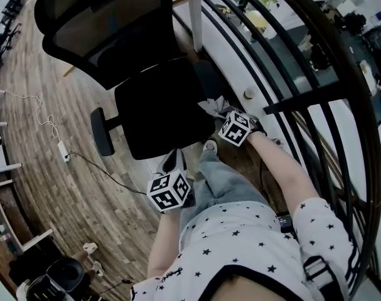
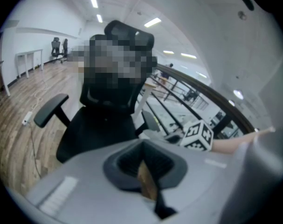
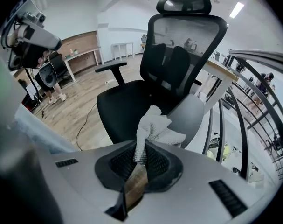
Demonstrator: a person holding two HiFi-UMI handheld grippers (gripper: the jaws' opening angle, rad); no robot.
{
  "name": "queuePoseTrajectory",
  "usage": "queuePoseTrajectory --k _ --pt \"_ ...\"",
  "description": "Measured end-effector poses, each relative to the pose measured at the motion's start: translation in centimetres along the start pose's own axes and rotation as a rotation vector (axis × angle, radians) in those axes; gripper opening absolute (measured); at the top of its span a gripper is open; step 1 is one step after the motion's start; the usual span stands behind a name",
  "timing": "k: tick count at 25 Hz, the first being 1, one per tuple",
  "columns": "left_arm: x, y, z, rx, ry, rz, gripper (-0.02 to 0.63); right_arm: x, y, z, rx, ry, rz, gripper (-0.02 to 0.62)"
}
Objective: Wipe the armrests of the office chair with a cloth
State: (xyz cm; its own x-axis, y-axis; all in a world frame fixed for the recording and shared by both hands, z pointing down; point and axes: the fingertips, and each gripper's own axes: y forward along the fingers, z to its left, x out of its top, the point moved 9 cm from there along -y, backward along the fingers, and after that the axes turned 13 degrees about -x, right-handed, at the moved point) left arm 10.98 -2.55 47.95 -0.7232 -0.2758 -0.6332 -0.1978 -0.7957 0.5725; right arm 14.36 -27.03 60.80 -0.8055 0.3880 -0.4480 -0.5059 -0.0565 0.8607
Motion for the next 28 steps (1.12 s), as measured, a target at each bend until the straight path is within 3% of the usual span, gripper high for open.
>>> queuePoseTrajectory --k 7,24,28 --pt "1.2 -0.8 0.0 0.004 0.008 -0.030 0.005 1.8 -3.8 0.3 -0.028 0.069 -0.109 0.034" --pt "4.8 -2.7 0.5 0.021 0.026 -0.161 0.006 7.3 -14.6 0.3 -0.084 0.358 -0.415 0.034" --pt "5.3 -2.9 0.0 0.017 0.046 -0.188 0.005 8.2 -16.7 0.5 -0.088 0.378 -0.478 0.034"
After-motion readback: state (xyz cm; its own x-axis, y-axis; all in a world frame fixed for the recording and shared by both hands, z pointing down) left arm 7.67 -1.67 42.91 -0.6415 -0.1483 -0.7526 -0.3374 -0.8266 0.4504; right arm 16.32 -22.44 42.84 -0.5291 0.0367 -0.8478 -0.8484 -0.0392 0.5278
